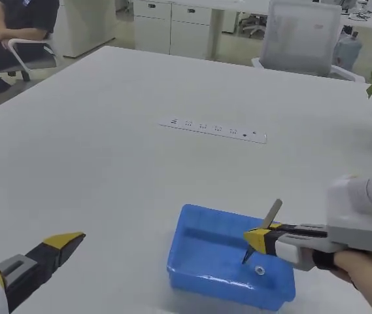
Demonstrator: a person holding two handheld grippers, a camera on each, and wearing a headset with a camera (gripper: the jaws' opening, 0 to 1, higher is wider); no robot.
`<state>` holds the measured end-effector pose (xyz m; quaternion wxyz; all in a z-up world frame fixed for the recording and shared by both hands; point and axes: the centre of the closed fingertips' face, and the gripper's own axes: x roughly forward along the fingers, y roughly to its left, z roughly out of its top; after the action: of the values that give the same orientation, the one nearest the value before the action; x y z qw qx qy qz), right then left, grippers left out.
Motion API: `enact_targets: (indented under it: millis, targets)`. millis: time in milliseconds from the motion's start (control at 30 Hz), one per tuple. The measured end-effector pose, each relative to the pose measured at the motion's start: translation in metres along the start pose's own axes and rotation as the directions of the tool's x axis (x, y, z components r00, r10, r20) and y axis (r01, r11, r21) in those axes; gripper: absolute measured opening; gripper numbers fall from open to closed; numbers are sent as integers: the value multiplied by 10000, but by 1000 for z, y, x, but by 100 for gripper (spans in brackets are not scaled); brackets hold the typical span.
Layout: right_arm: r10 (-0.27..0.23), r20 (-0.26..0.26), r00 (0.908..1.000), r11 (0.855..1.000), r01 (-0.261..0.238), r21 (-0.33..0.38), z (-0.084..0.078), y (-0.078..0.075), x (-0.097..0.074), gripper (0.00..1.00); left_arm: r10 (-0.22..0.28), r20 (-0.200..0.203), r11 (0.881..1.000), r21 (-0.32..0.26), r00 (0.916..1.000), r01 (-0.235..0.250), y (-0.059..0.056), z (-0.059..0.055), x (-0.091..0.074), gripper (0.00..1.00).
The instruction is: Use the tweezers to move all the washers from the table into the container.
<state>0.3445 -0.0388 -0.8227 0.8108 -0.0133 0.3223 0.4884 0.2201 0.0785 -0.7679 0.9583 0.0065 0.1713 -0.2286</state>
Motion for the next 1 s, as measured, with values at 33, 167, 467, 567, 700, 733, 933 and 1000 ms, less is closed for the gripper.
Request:
enact_targets:
  millis: [33, 167, 467, 567, 700, 733, 933, 1000]
  targets:
    - [-1, -33, 10000, 10000, 1, -1, -1, 0, 0, 3, -14, 18, 10000, 4, 10000, 14, 0, 0, 0, 92]
    - [61, -120, 9999, 10000, -61, -56, -4, -1, 1, 3, 0, 17, 10000, -32, 10000, 0, 0, 0, 0, 92]
    - [72, -253, 9997, 9999, -75, -116, -6, -3, 2, 3, 73, -83, 10000, -32, 9999, -73, 0, 0, -1, 90]
    - [60, -286, 9996, 9999, -64, -139, -8, -3, 3, 3, 92, -46, 9999, -58, 9999, -92, 0, 1, -1, 89]
    - [50, -325, 9995, 9998, -56, -182, -9, -4, 4, 3, 91, -108, 9999, -86, 9999, -92, 0, -1, 0, 89]
    - [56, -324, 9995, 9998, -62, -188, -9, -4, 4, 3, 90, -100, 9999, -76, 9999, -90, 0, -1, 0, 89]
    - [37, -197, 9998, 9999, -40, -116, -9, -4, 3, 4, 130, -104, 9999, -55, 9999, -130, 1, -1, -1, 88]
    - [24, -121, 9999, 10000, -25, -77, -7, -4, 1, 4, 125, -125, 9999, -77, 9998, -126, 1, -1, -1, 88]
